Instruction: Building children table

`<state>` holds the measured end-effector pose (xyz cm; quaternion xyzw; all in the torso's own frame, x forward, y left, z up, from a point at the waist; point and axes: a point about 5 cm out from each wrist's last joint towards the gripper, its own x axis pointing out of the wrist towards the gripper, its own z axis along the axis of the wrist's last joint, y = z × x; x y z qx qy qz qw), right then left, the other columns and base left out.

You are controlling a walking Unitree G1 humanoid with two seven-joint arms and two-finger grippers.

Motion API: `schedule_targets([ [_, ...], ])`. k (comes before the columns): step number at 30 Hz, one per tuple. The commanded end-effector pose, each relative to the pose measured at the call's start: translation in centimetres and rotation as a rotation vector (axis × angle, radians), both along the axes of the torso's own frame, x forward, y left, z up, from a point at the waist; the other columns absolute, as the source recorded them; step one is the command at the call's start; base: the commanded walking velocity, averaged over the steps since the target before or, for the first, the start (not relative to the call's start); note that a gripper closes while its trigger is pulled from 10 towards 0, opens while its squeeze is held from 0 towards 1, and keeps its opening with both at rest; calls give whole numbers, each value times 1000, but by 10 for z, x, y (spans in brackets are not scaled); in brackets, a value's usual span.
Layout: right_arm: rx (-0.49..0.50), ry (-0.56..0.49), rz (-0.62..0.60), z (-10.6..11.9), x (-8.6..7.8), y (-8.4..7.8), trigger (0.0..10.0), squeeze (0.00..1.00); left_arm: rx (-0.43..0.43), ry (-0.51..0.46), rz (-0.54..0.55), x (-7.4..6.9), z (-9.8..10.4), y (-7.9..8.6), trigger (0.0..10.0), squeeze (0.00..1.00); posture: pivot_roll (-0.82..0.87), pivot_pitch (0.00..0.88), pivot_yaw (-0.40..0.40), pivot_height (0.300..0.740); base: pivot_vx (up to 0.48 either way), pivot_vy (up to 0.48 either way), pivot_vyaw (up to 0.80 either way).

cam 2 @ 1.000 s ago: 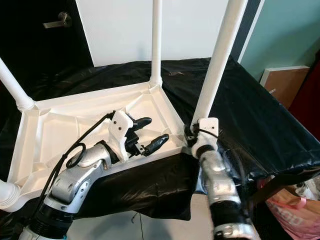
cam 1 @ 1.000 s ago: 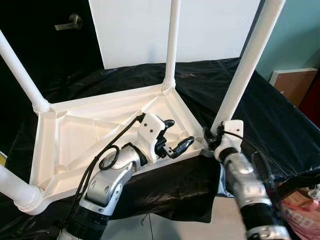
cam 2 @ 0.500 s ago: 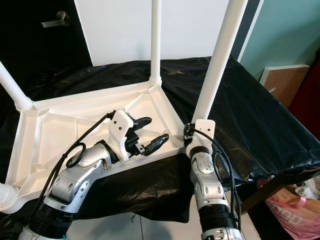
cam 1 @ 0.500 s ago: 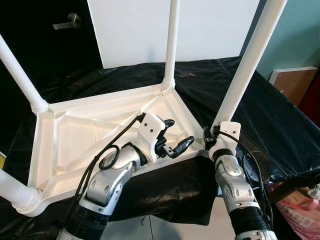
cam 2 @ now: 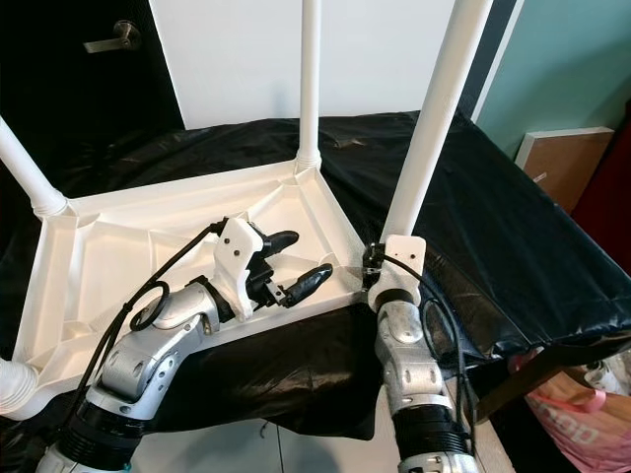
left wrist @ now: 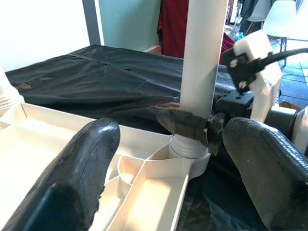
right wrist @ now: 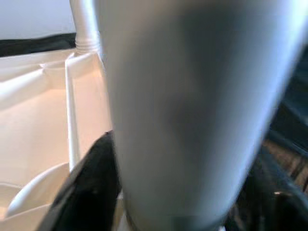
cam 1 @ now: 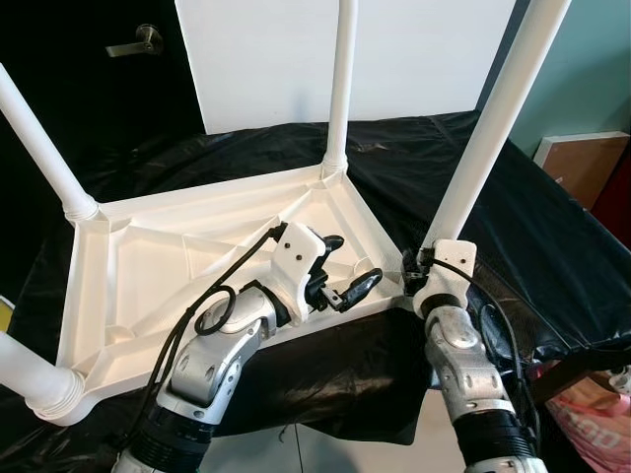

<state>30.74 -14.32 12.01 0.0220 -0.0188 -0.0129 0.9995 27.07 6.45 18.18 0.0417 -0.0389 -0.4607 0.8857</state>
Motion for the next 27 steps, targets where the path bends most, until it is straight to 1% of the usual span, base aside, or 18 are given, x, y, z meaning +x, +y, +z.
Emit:
schedule_targets([
  [1,10,-27,76,3,-4,-3,10000,1000,13,-3,-8,0,-1,-1,10000,0,-136,4,-33,740,0,0,0],
  [2,10,-27,76,3,-4,-3,10000,1000,13,-3,-8,0,-1,-1,10000,0,-136,4,-33,740,0,0,0],
  [3,8,-32,99,4,-4,-5,10000,1000,13,-3,-8,0,-1,-1,10000,0,-136,4,-33,740,0,0,0],
  [4,-4,-33,149,4,-5,-10,10000,1000,12,-3,-9,1,-1,-1,10000,0,-142,4,-31,740,0,0,0],
  [5,-4,-33,149,4,-5,-10,10000,1000,12,-3,-9,1,-1,-1,10000,0,-142,4,-31,740,0,0,0],
  [6,-10,-28,199,3,-6,-14,10000,1000,12,-3,-10,1,-1,-1,10000,0,-142,4,-31,740,0,0,0],
  [7,-10,-28,199,3,-6,-14,10000,1000,12,-3,-10,1,-1,-1,10000,0,-142,4,-31,740,0,0,0],
  [9,-12,-14,264,2,-7,-19,10000,1000,13,-4,-11,2,-1,-2,10000,0,-145,6,-30,740,0,0,0],
  [10,-38,-6,286,2,-4,-26,10000,518,12,-5,-12,2,0,-2,10000,0,-144,5,-31,740,0,0,0],
  [13,-58,-1,298,3,-2,-31,10000,518,12,-5,-14,2,0,-2,10000,0,-144,5,-31,740,0,0,0],
  [14,-73,-7,302,5,-1,-34,10000,0,14,-7,-8,2,0,-2,10000,0,-132,3,-41,740,0,0,0],
  [15,-87,-26,299,7,-2,-35,10000,0,15,-9,-2,2,0,0,10000,0,-128,4,-44,740,0,0,0],
  [18,-87,-26,299,7,-2,-35,10000,0,15,-9,-2,2,0,0,10000,0,-128,4,-44,740,0,0,0],
  [19,-94,-42,283,8,-6,-34,10000,0,16,-11,9,3,0,2,10000,0,-121,6,-49,740,0,0,0],
  [21,-94,-42,283,8,-6,-34,10000,0,16,-11,9,3,0,2,10000,0,-121,6,-49,740,0,0,0],
  [23,-69,-70,257,6,-24,-29,10000,0,21,-30,56,5,1,10,10000,0,-111,12,-60,740,0,0,0],
  [24,-57,-73,253,6,-29,-27,10000,0,22,-36,71,6,2,13,10000,0,-112,14,-61,740,0,0,0],
  [27,-57,-73,253,6,-29,-27,10000,0,22,-36,71,6,2,13,10000,0,-112,14,-61,740,0,0,0],
])
